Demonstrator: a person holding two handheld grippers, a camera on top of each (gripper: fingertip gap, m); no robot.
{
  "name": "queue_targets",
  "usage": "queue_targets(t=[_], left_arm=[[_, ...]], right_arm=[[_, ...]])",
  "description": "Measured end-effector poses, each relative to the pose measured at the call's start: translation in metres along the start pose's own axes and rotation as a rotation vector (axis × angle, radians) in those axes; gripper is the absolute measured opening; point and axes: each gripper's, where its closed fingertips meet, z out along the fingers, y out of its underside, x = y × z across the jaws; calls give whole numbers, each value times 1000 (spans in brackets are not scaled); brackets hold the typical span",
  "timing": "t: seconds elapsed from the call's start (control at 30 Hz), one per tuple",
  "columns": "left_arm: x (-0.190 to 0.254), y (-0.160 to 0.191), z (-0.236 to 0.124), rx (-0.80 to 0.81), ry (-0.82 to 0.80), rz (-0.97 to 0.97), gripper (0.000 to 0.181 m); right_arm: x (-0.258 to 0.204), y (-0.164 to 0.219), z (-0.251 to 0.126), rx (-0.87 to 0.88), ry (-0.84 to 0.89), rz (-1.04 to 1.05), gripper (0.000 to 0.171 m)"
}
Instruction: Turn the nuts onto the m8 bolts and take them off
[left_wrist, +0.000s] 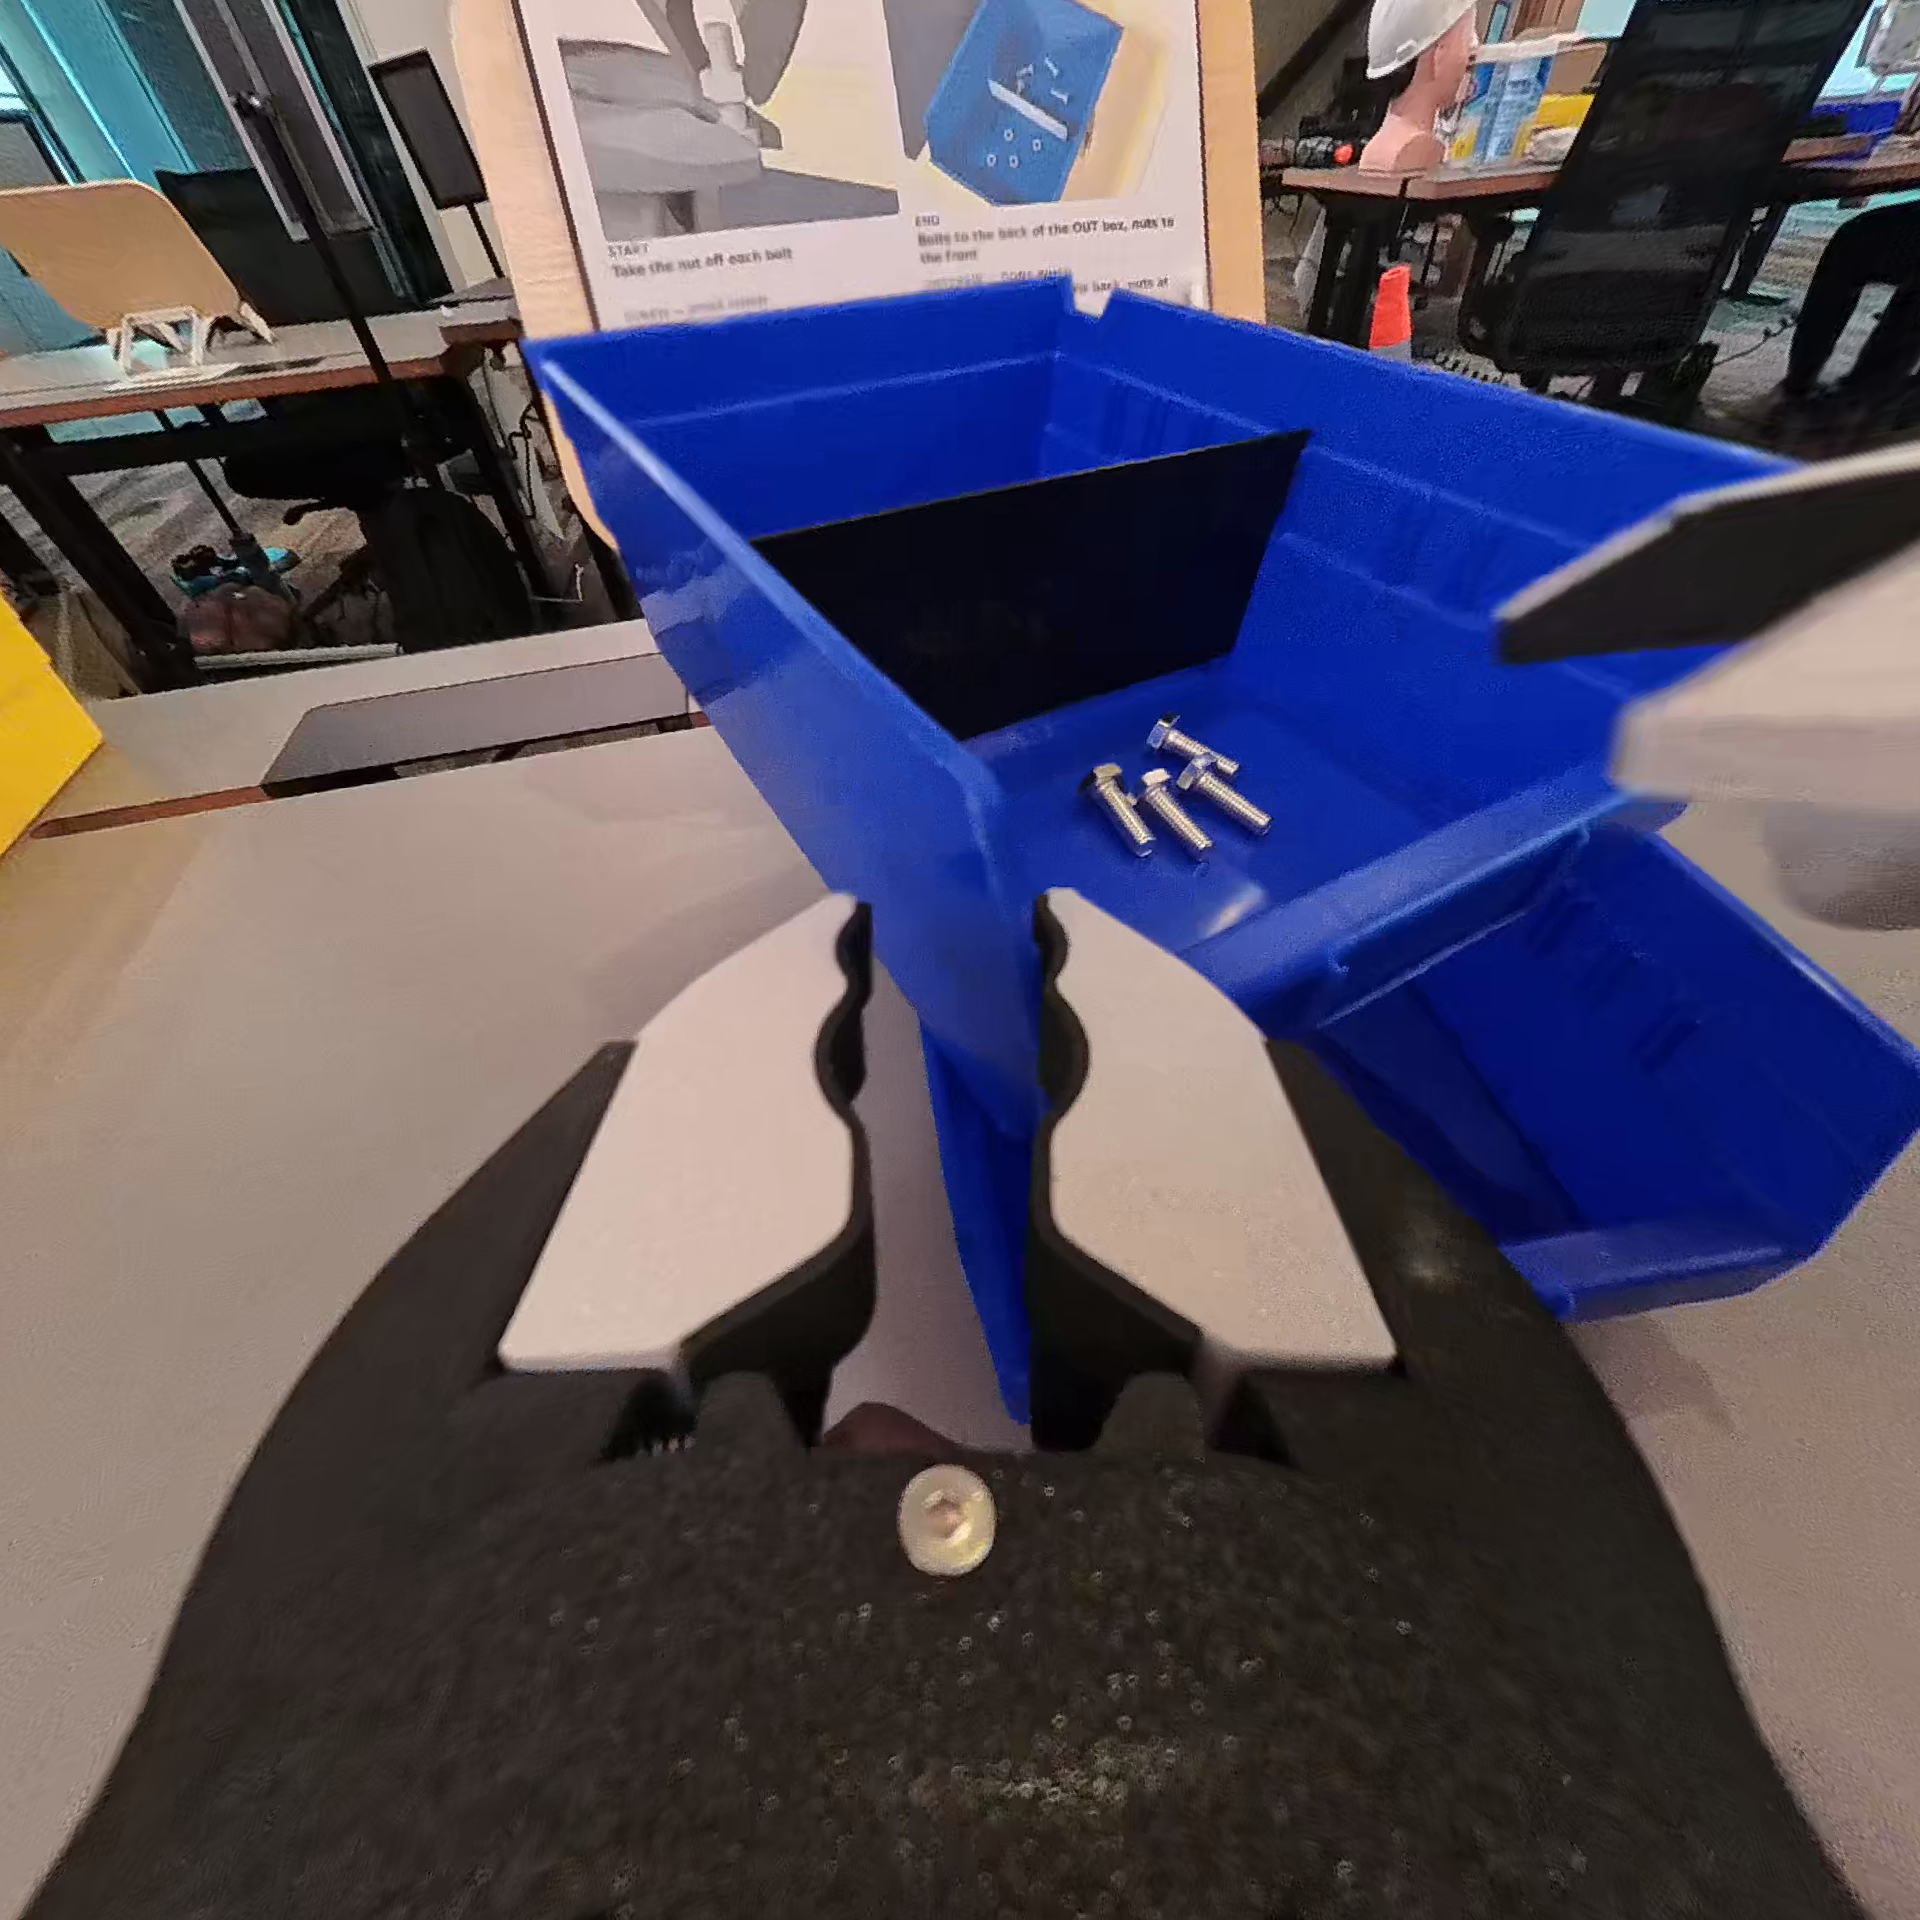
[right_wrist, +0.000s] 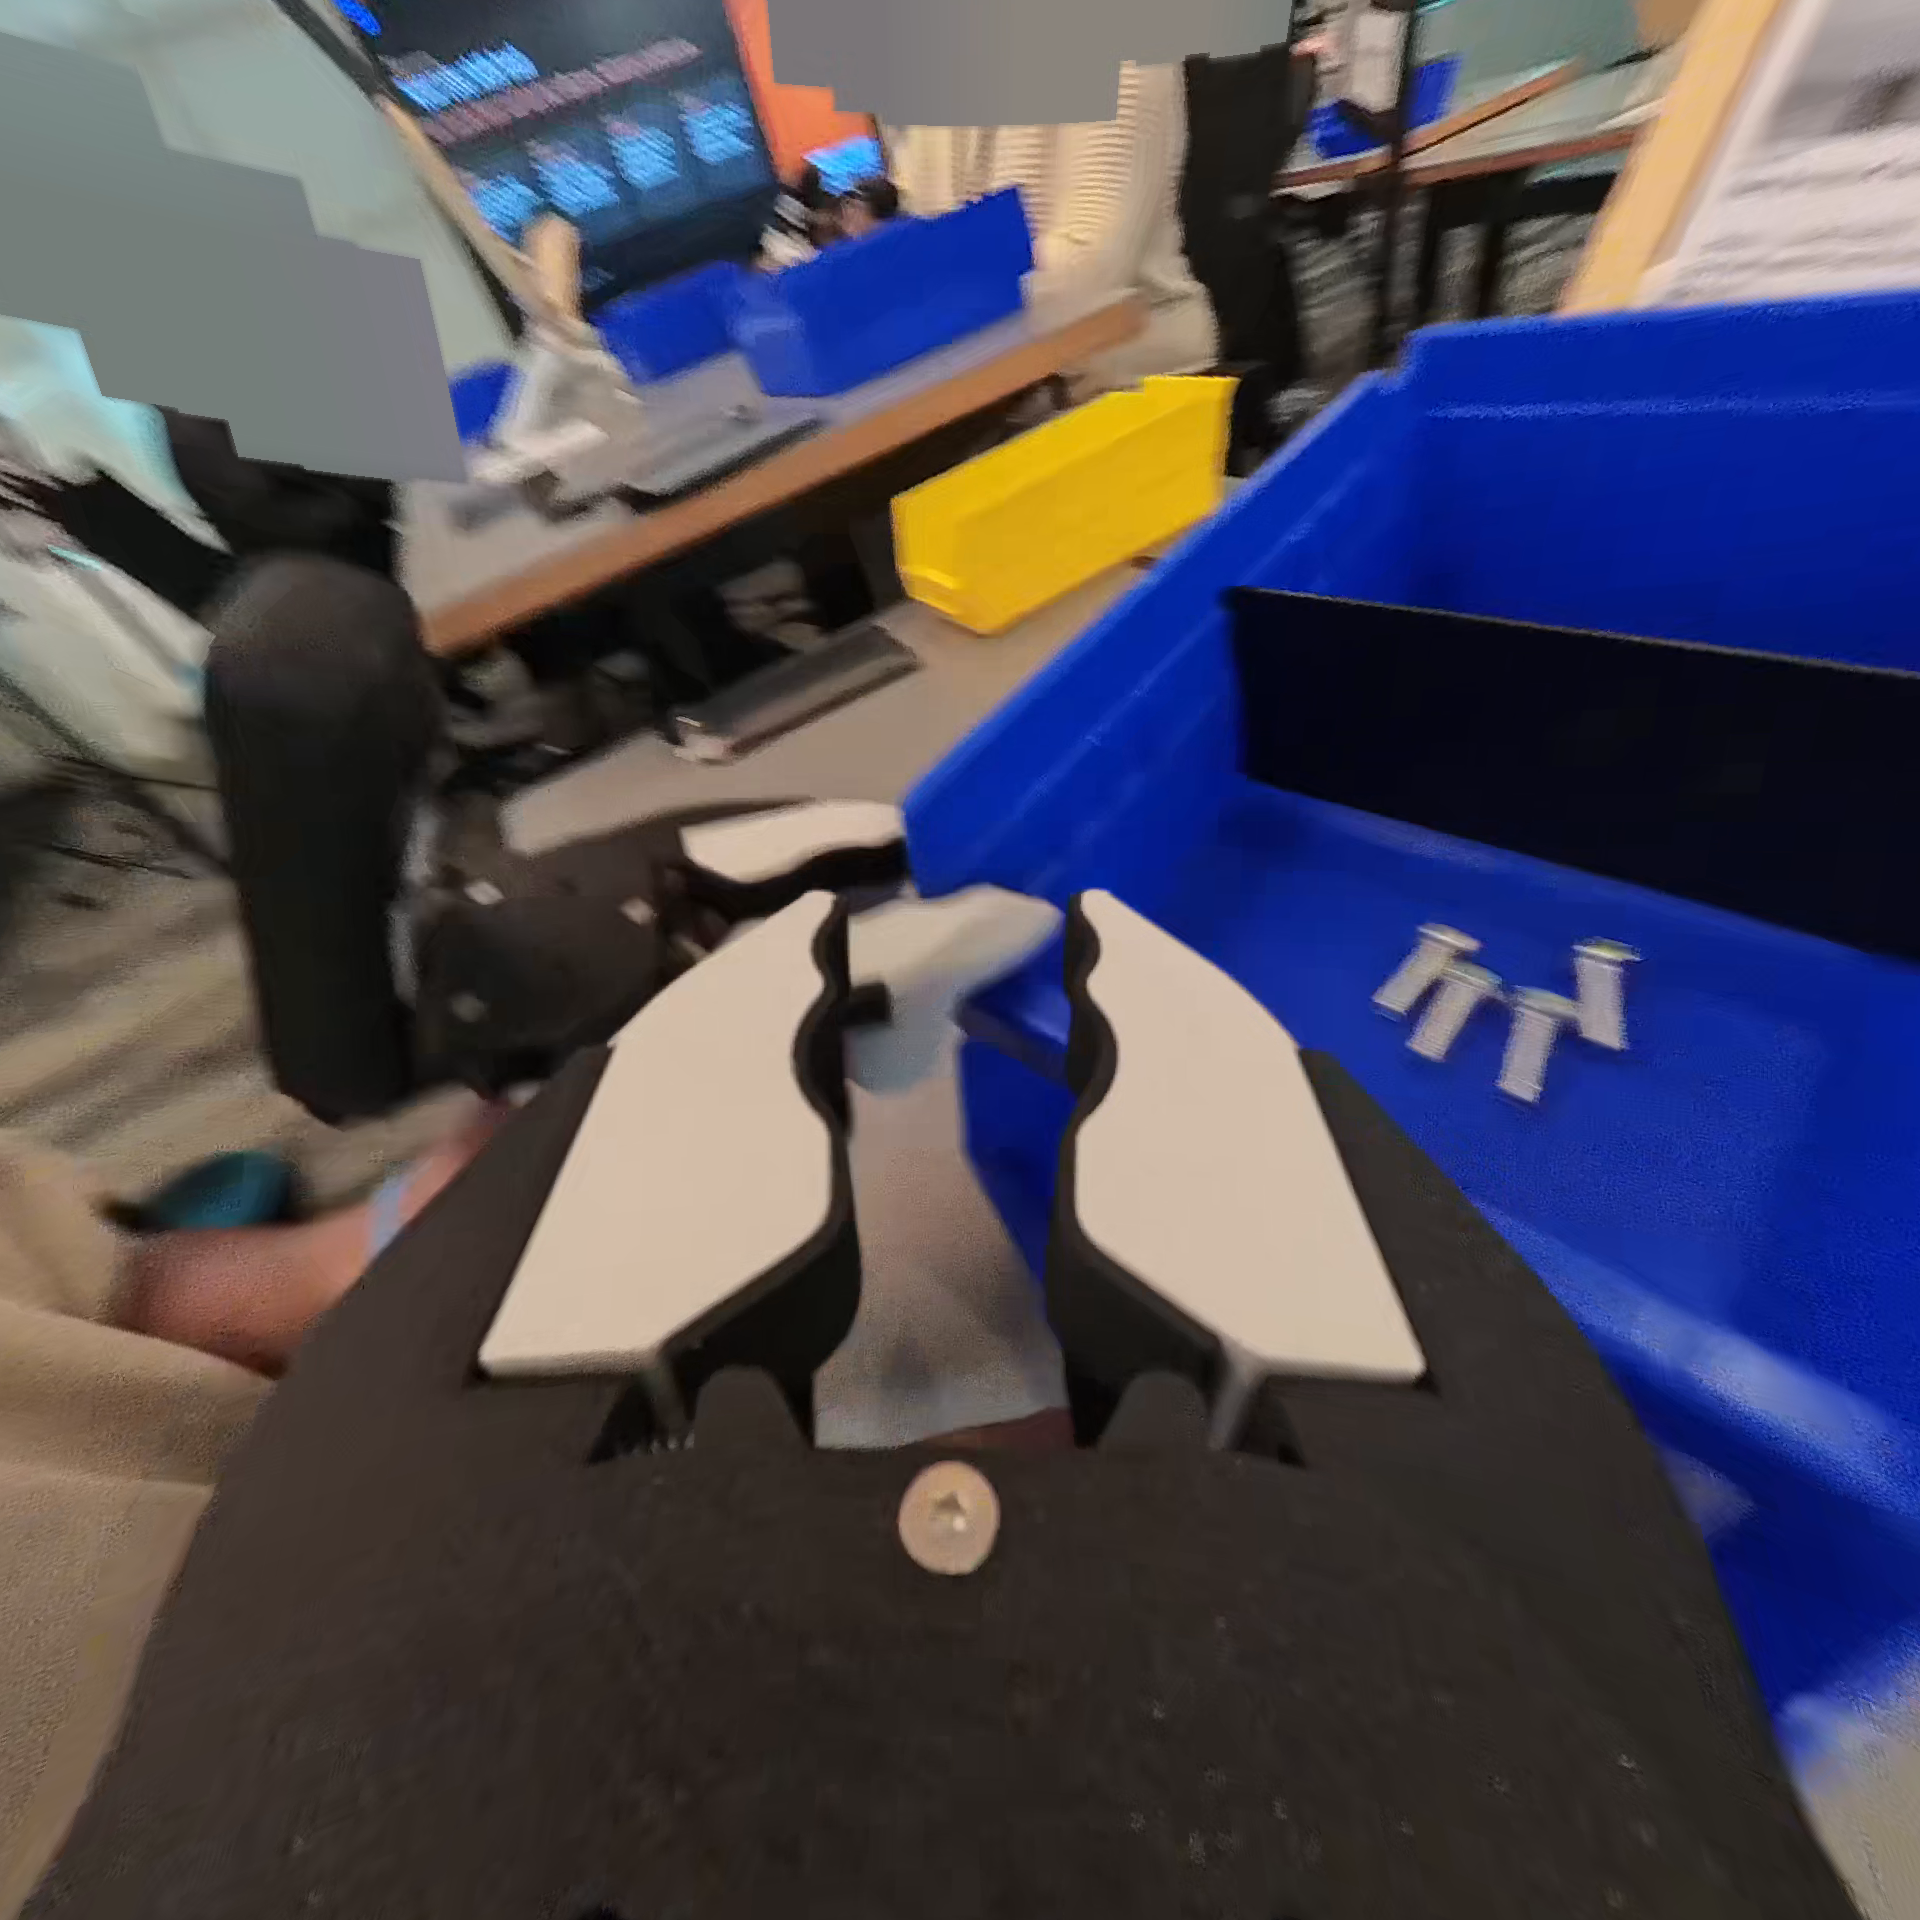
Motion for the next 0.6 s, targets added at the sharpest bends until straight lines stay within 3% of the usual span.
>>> queue_targets(t=[0.03,0.17,0.37,0.5,0.6], left_arm=[[0,-2,1,-2,2,-4,18],[-13,-2,6,-45,-51,-1,13],[-45,-6,9,-40,-142,9,4],[-63,-26,-1,56,-215,53,2],[-65,-26,-2,58,-209,13,2]], right_arm=[[8,4,-9,-13,74,-55,43],[26,25,-40,-66,275,-205,48],[62,39,-75,-68,523,-282,44],[81,45,-77,-79,601,-240,44],[83,50,-63,-71,569,-187,46]])
